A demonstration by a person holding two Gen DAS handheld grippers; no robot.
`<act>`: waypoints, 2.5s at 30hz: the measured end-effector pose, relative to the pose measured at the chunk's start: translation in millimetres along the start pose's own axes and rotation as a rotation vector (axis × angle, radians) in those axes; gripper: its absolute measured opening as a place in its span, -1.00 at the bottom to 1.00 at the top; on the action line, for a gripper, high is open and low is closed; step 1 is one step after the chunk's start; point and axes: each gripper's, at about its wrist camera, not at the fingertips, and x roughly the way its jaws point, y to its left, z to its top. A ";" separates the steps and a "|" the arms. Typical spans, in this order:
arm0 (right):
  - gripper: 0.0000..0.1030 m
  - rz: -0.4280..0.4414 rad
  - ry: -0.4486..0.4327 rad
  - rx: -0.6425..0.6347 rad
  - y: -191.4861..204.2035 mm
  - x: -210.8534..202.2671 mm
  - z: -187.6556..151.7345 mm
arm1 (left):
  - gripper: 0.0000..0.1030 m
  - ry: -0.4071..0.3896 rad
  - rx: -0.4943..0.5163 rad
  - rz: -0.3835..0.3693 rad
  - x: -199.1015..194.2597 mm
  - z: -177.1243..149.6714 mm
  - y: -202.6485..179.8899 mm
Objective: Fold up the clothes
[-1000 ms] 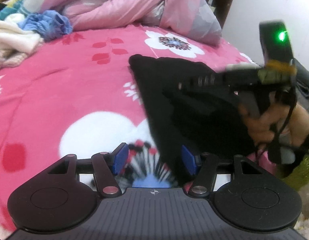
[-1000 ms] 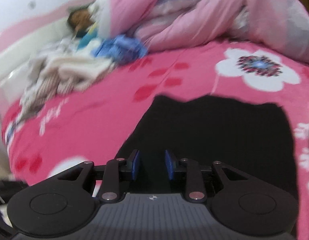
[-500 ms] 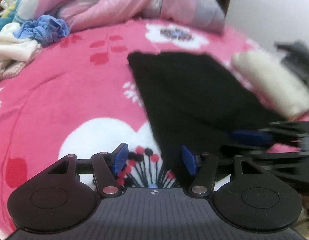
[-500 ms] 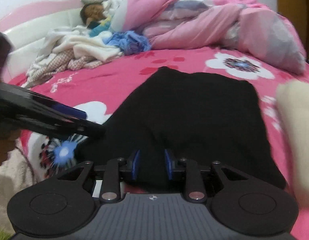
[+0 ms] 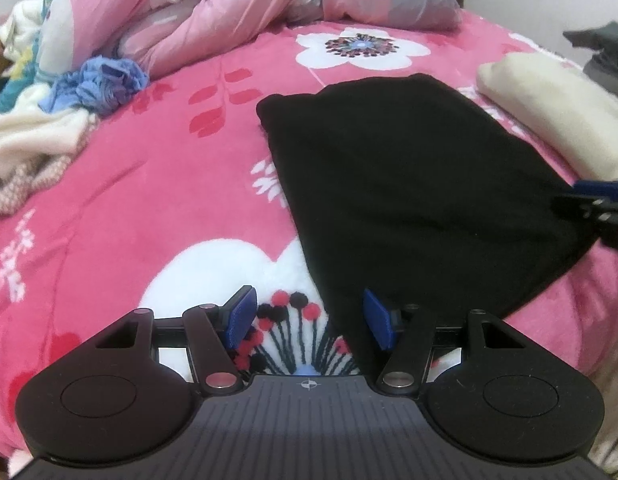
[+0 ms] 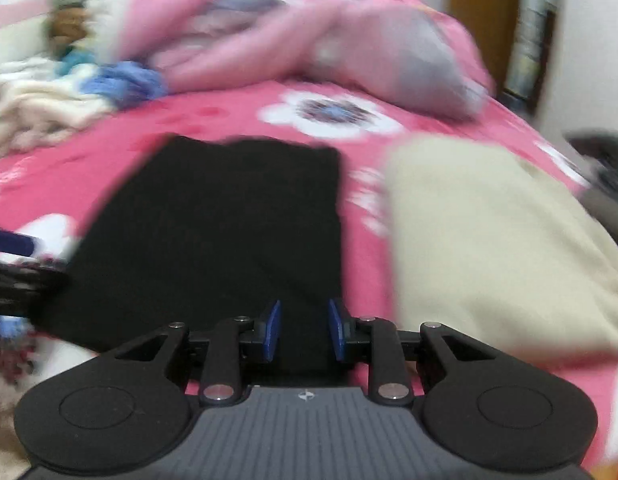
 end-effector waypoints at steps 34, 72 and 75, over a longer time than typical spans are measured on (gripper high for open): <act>-0.46 0.094 -0.060 0.110 -0.8 -23.5 -15.7 | 0.16 0.028 0.100 0.121 -1.4 6.3 -25.4; -0.42 0.103 -0.003 0.135 3.5 -11.8 -13.0 | 0.20 -0.088 -0.242 -0.192 -19.9 -31.8 48.3; -0.42 0.102 0.001 0.140 2.4 -11.8 -12.0 | 0.20 -0.088 -0.254 -0.205 -18.1 -31.2 51.6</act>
